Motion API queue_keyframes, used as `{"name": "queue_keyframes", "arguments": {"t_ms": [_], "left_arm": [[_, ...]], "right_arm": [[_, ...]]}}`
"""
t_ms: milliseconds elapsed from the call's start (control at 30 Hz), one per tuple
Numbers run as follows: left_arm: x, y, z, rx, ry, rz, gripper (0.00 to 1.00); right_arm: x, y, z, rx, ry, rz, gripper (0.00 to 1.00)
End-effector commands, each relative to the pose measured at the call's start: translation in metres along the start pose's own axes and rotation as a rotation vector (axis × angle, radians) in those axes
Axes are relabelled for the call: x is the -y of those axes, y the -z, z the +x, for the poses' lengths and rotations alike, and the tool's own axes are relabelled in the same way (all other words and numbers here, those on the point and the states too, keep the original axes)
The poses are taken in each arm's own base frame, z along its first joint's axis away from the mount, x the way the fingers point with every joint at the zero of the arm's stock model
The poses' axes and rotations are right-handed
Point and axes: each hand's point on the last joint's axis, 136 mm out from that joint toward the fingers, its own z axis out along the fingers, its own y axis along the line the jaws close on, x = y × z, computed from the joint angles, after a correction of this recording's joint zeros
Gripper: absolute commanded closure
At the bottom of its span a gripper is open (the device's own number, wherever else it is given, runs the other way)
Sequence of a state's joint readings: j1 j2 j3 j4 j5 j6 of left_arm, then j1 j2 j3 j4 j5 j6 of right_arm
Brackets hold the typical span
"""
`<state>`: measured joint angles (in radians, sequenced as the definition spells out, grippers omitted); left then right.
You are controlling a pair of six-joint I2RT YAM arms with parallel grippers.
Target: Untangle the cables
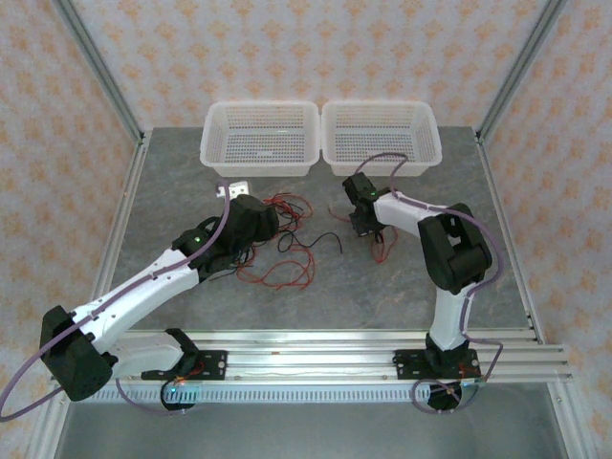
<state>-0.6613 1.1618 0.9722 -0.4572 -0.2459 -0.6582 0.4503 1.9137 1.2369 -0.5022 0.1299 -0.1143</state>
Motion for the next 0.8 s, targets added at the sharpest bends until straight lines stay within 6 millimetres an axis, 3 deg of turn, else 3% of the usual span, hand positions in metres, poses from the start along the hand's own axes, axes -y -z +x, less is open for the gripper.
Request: {"name": "queue_keyframes", "arguments": {"t_ms": [0,133,233,333,467,533,767], "left_arm": [[0.001,0.001,0.004,-0.004,-0.004,0.006,0.31],[0.001,0.003,0.003,0.000,-0.004,0.013,0.31],[0.004,0.005,0.003,-0.002,-0.007,0.030,0.31],[0.013,0.006,0.007,-0.010,-0.020,0.077,0.31],[0.038,0.007,0.020,-0.026,-0.060,0.180,0.32],[0.053,0.009,0.026,-0.027,-0.085,0.235,0.33],[0.098,0.018,0.043,0.004,-0.149,0.417,0.35]], "right_arm": [[0.002,0.006,-0.008,0.009,-0.012,-0.010,1.00],[-0.003,0.030,-0.023,0.075,-0.053,-0.086,1.00],[-0.002,0.073,-0.045,0.185,-0.113,-0.166,1.00],[-0.002,0.134,-0.065,0.339,-0.181,-0.291,1.00],[-0.003,0.210,-0.076,0.521,-0.238,-0.467,1.00],[-0.003,0.238,-0.076,0.585,-0.248,-0.533,1.00],[-0.002,0.304,-0.076,0.714,-0.229,-0.673,1.00]]}}
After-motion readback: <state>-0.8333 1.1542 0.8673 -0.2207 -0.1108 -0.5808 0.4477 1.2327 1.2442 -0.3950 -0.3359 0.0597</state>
